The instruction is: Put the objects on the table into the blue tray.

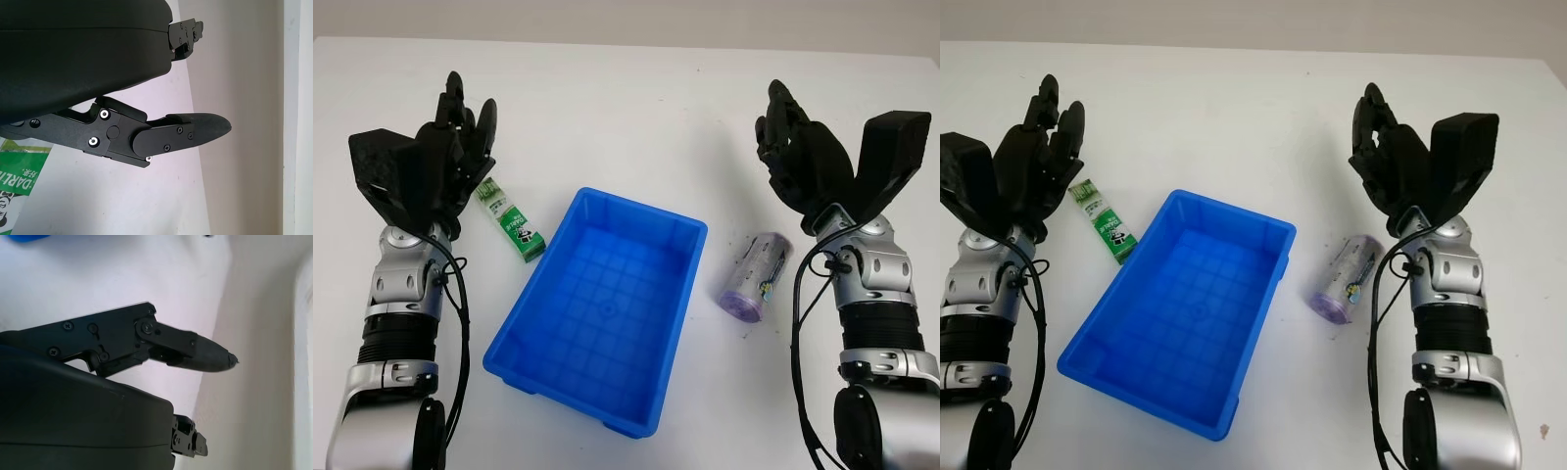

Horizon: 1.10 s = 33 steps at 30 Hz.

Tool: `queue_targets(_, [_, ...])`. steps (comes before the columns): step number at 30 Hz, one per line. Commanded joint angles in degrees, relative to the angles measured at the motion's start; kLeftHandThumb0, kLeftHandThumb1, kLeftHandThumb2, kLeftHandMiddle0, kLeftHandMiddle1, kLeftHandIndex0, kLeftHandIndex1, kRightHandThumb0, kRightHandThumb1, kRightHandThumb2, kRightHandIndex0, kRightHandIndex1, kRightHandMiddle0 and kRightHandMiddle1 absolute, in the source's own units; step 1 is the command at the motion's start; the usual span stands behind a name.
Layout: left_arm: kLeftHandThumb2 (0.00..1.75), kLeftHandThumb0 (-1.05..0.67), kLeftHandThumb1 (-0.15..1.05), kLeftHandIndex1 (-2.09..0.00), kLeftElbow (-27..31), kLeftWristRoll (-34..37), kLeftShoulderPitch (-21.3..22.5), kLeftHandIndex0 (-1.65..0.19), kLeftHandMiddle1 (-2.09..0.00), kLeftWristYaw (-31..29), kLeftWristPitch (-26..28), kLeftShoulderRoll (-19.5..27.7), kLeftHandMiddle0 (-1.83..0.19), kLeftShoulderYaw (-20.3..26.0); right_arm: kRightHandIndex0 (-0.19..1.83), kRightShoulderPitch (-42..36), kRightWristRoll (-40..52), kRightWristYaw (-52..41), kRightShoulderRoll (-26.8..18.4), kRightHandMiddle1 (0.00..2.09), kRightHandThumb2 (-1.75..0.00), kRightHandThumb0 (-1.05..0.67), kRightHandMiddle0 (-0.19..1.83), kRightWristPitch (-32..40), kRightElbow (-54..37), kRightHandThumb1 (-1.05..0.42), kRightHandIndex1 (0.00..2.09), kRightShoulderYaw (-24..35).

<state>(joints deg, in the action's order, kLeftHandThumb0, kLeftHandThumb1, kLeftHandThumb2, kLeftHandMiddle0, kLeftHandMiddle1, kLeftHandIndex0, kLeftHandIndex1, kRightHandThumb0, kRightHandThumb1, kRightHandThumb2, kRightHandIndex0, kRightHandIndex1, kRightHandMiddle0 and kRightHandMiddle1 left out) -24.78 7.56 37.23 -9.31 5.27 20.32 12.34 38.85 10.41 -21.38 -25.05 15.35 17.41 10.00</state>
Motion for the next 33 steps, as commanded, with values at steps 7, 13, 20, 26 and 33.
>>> queue_targets(7, [0.52,-0.70,1.05,0.00,1.60,0.64,-0.07,0.19,0.00,-0.25,0.53,0.09,0.19,0.07,0.33,-1.95,-12.13,-12.92,-18.64,0.18,-0.03,-0.29,0.28,-14.07,-13.75,-0.78,0.22,-5.06])
queue_targets(13, [0.53,-0.70,1.05,0.00,2.00,0.12,0.09,0.19,0.00,-0.22,1.04,0.25,0.19,-0.42,0.43,-4.58,-18.67,-19.99,-27.83,0.08,-0.06,-0.29,0.45,-24.17,-17.23,-0.69,0.16,-6.79])
queue_targets(20, [0.55,-0.69,1.05,0.00,1.08,-0.74,1.00,0.19,0.00,-0.04,0.86,0.22,0.19,-1.01,0.41,-7.12,-20.59,-26.05,-33.45,0.07,-0.05,-0.19,0.47,-30.62,-21.65,-0.71,0.10,-7.48])
queue_targets(26, [0.54,-0.70,1.05,-0.01,0.65,-0.98,1.57,0.19,0.00,0.15,1.31,0.08,0.19,-1.17,0.42,-8.82,-20.84,-28.08,-35.58,0.06,-0.07,-0.09,0.49,-32.80,-24.05,-0.74,0.09,-6.36])
queue_targets(33, [0.54,-0.70,1.05,0.00,0.69,-0.88,1.79,0.19,0.00,-0.10,1.28,0.22,0.19,-1.26,0.42,-10.11,-21.94,-30.07,-37.34,0.05,-0.07,-0.19,0.46,-33.16,-25.11,-0.80,0.07,-7.44])
